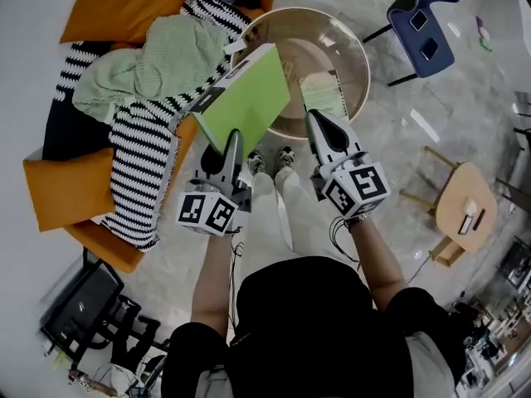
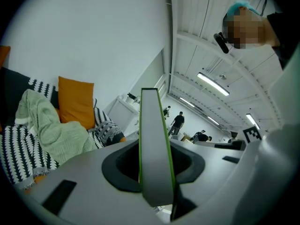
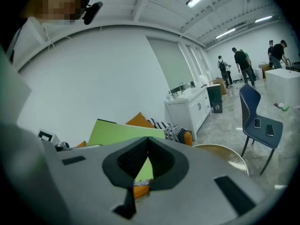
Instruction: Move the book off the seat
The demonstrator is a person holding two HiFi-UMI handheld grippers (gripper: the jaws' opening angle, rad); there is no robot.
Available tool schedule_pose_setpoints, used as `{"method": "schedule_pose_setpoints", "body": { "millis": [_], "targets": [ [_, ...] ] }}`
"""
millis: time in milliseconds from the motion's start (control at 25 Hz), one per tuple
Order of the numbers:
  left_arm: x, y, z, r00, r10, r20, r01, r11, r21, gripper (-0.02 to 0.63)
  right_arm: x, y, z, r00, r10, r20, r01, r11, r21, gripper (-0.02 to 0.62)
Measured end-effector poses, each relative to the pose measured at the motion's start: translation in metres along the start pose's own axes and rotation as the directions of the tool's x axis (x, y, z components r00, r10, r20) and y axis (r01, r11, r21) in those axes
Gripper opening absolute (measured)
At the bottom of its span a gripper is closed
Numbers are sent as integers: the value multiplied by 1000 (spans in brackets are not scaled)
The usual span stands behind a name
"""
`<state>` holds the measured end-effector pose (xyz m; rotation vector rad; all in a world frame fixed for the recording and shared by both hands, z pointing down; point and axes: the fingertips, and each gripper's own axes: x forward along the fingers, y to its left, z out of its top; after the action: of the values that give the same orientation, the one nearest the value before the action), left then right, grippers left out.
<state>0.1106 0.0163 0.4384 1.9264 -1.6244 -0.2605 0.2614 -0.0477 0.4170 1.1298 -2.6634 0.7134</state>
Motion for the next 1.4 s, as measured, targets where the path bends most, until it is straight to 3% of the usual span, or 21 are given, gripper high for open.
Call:
{"method": "schedule_pose_setpoints", "body": {
  "millis": [600, 880, 1400],
  "targets": [
    [49, 119, -123, 991, 32, -131, -50, 989, -137, 135, 69, -14, -121, 992, -20, -125, 20, 1000, 1, 14],
    [67, 163, -178, 988, 33, -150, -72, 962, -263, 135, 89, -24, -173, 985, -30, -172, 34, 999, 23, 14],
    [91, 228, -253, 986, 31, -161, -90, 923, -373, 136, 115, -45, -250, 968, -65, -243, 78, 996, 46, 14]
  ]
}}
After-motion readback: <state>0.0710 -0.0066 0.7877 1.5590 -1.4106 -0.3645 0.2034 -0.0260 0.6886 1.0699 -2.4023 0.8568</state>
